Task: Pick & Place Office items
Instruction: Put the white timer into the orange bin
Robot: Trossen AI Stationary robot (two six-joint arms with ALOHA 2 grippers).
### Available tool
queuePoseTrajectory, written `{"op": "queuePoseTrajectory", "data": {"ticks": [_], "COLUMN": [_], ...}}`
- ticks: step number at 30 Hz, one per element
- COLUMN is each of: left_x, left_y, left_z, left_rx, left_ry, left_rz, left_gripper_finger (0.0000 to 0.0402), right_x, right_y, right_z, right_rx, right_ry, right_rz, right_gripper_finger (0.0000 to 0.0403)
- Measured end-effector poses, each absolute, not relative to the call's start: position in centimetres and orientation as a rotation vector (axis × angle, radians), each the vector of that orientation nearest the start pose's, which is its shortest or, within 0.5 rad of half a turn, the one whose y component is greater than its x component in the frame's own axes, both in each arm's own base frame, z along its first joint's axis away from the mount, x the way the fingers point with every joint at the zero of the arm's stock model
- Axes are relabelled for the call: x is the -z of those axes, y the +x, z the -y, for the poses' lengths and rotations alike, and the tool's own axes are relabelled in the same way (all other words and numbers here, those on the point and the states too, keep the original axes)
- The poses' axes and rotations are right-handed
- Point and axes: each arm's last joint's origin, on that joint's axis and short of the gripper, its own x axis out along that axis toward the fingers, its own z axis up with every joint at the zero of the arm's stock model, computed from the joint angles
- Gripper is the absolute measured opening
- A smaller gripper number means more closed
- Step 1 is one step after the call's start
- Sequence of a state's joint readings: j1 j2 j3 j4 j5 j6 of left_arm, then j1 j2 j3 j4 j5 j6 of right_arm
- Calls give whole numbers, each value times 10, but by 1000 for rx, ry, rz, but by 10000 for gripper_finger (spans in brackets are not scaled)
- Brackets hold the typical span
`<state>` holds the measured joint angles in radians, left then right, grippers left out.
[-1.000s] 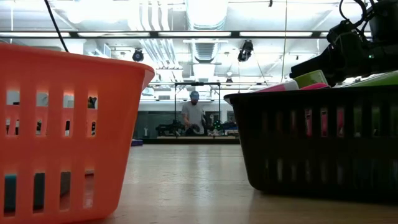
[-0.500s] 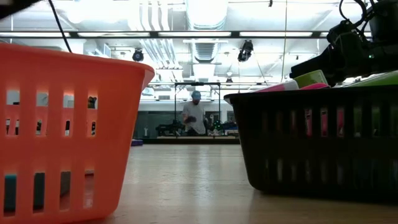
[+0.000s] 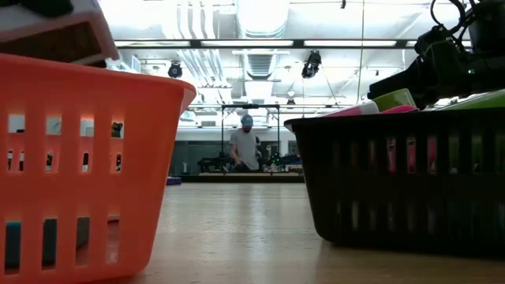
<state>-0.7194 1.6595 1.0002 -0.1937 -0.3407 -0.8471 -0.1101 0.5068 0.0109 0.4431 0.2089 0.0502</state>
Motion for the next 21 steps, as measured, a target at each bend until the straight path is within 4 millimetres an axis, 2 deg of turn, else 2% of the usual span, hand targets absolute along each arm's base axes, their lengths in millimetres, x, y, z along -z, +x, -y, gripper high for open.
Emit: {"op": "queuePoseTrajectory", "data": {"ticks": [14,21], "left_x": [-159,-147], "left_y": [279,283], "left_z": [204,192], "left_rx": [54,-13], "left_ry": [-413,-447], "left_rz": [-991,-1083], "left_gripper_finger": [168,168], "right_x": [-163,-163], "right_y": [128,128], "right_z": [20,20], "right_rx": [320,320], "right_ry": [47,46], "right_rz": [-45,-45], "right_gripper_finger": [219,219]}}
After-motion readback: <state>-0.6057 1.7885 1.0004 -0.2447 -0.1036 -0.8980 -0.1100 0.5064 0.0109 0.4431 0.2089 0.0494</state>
